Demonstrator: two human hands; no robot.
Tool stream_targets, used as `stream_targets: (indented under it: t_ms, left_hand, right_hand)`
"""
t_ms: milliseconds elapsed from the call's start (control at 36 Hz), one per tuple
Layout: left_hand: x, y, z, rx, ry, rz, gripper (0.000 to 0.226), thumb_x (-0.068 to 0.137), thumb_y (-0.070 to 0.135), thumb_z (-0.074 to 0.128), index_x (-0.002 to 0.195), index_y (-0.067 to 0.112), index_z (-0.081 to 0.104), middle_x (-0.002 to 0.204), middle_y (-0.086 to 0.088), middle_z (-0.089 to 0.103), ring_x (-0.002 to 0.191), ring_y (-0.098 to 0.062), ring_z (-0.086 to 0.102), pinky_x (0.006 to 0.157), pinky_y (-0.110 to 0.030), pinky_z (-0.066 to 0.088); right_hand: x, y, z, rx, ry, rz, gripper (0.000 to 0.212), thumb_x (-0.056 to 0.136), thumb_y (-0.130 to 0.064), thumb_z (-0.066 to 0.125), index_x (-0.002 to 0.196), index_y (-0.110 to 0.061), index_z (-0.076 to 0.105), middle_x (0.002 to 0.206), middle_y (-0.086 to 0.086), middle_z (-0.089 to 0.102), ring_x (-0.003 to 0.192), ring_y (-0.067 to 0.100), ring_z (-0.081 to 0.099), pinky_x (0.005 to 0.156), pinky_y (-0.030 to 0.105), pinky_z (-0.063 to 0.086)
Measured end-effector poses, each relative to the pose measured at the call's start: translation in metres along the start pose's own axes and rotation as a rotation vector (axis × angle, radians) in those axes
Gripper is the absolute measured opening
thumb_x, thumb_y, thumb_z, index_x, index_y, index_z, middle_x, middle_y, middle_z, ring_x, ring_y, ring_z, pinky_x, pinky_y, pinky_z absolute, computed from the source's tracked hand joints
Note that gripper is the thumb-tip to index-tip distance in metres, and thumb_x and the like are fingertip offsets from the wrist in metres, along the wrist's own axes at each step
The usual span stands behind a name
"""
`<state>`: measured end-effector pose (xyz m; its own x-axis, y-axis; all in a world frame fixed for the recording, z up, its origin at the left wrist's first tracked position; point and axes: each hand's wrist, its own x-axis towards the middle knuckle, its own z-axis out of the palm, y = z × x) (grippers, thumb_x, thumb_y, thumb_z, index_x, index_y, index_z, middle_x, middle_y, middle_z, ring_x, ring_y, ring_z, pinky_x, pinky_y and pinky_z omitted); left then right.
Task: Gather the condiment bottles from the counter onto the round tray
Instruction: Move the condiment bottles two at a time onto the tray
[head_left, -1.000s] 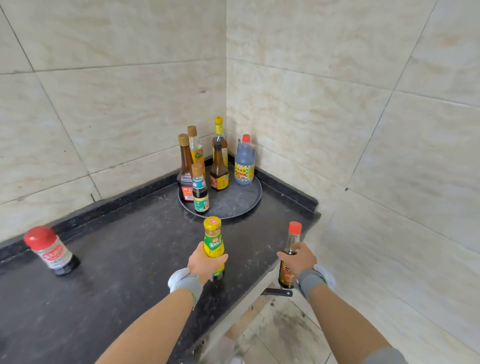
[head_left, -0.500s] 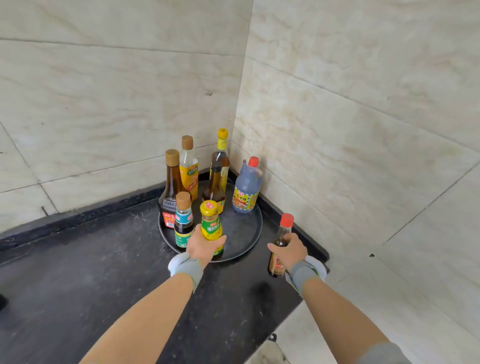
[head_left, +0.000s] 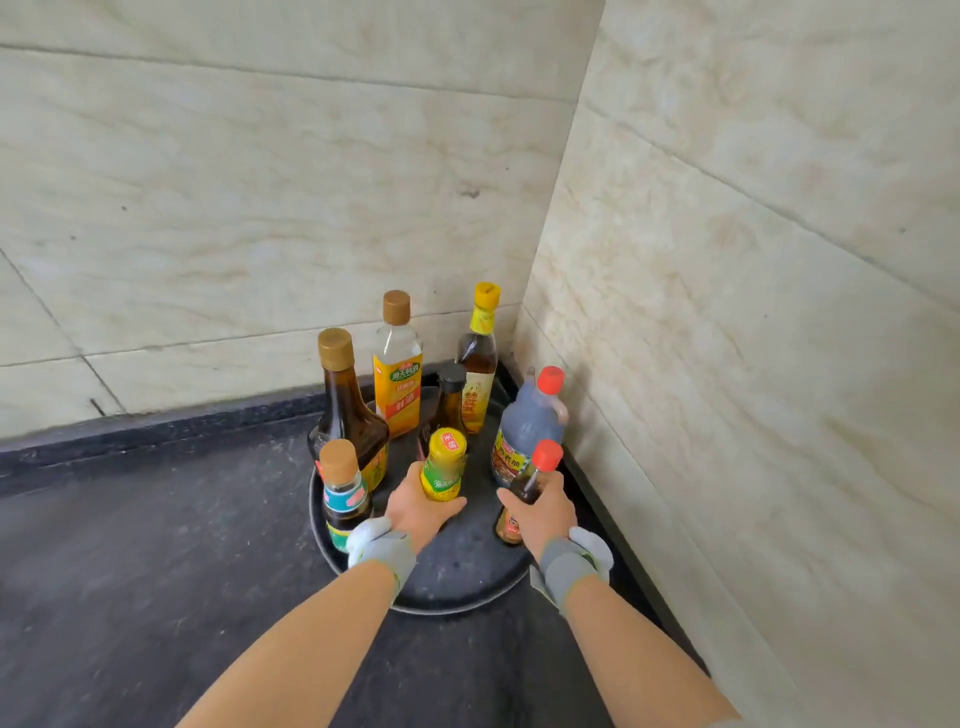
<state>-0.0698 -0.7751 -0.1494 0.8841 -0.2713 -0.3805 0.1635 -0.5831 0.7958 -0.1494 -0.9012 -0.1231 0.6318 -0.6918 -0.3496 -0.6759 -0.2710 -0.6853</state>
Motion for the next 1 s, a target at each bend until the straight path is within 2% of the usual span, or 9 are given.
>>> stream_targets:
  t_ms: [361,472,528,583,639,778,833,889,1000]
  left_hand:
    - [0.012,-0.013,0.018,-0.079,0.091,-0.094,0.068,0.071,0.021,0.078,0.129,0.01,0.043,0.126,-0.015,0.061,0.117,-0.033,0.056,0.098,-0.037,0.044]
    - [0.008,-0.015,0.017,-0.013,0.054,-0.154,0.078,0.071,0.018,0.077,0.137,0.01,0.036,0.132,-0.016,0.056,0.122,-0.035,0.053,0.102,-0.039,0.044]
    - [0.001,-0.02,0.018,0.039,0.021,-0.17,0.081,0.073,0.017,0.075,0.14,0.008,0.031,0.135,-0.016,0.053,0.123,-0.035,0.052,0.1,-0.037,0.044]
    - [-0.012,-0.027,0.017,0.11,0.018,-0.184,0.081,0.075,0.018,0.072,0.142,0.007,0.028,0.139,-0.015,0.05,0.126,-0.033,0.05,0.1,-0.036,0.041]
    - [-0.022,-0.035,0.019,0.136,0.015,-0.192,0.076,0.076,0.018,0.07,0.141,0.008,0.031,0.138,-0.015,0.05,0.126,-0.031,0.05,0.101,-0.034,0.041]
    - [-0.05,-0.054,0.012,0.097,0.048,-0.222,0.052,0.079,0.016,0.065,0.128,0.012,0.05,0.129,-0.009,0.058,0.113,-0.026,0.057,0.096,-0.027,0.042]
    - [-0.06,-0.061,0.003,0.094,0.059,-0.224,0.044,0.08,0.015,0.063,0.123,0.011,0.055,0.124,-0.008,0.062,0.107,-0.023,0.058,0.094,-0.024,0.042]
    - [-0.067,-0.067,-0.006,0.111,0.068,-0.229,0.037,0.08,0.015,0.062,0.117,0.012,0.059,0.118,-0.008,0.065,0.11,-0.024,0.059,0.094,-0.024,0.042]
    - [-0.101,-0.092,-0.047,0.087,0.179,-0.278,0.031,0.08,0.017,0.062,0.111,0.013,0.063,0.113,-0.007,0.067,0.112,-0.025,0.06,0.094,-0.025,0.044]
  right_hand:
    - [0.024,0.025,0.007,0.09,-0.141,-0.092,0.036,0.083,-0.034,0.066,0.106,-0.018,0.044,0.119,0.009,0.058,0.114,0.029,0.053,0.097,0.036,0.042]
    - [0.022,0.041,0.012,0.087,-0.131,-0.055,0.062,0.075,-0.025,0.075,0.127,-0.011,0.045,0.124,0.011,0.057,0.119,0.031,0.054,0.102,0.039,0.044]
    - [0.016,0.052,0.014,0.078,-0.113,0.023,0.073,0.079,-0.022,0.071,0.141,-0.01,0.035,0.136,0.013,0.051,0.128,0.031,0.048,0.106,0.04,0.042]
    - [0.007,0.062,0.016,0.057,-0.111,0.05,0.076,0.084,-0.019,0.065,0.148,-0.011,0.024,0.144,0.011,0.043,0.134,0.029,0.042,0.11,0.039,0.038]
    - [0.004,0.07,0.019,0.015,-0.078,0.043,0.07,0.086,-0.017,0.062,0.147,-0.011,0.026,0.143,0.011,0.046,0.133,0.028,0.042,0.108,0.039,0.039]
    - [-0.002,0.075,0.028,-0.02,-0.044,0.049,0.043,0.087,-0.013,0.058,0.128,-0.005,0.051,0.129,0.017,0.055,0.124,0.035,0.046,0.097,0.039,0.041]
    - [-0.008,0.074,0.032,-0.086,-0.067,0.037,0.011,0.087,-0.013,0.055,0.094,-0.015,0.063,0.119,0.02,0.057,0.114,0.04,0.048,0.083,0.037,0.041]
    - [-0.01,0.075,0.036,-0.149,-0.096,0.01,0.017,0.087,-0.013,0.051,0.073,-0.019,0.059,0.107,0.021,0.056,0.102,0.041,0.047,0.073,0.034,0.034]
    - [-0.036,0.055,0.058,-0.171,-0.147,-0.095,0.03,0.087,-0.012,0.054,0.112,-0.002,0.065,0.122,0.022,0.058,0.117,0.04,0.05,0.095,0.037,0.041]
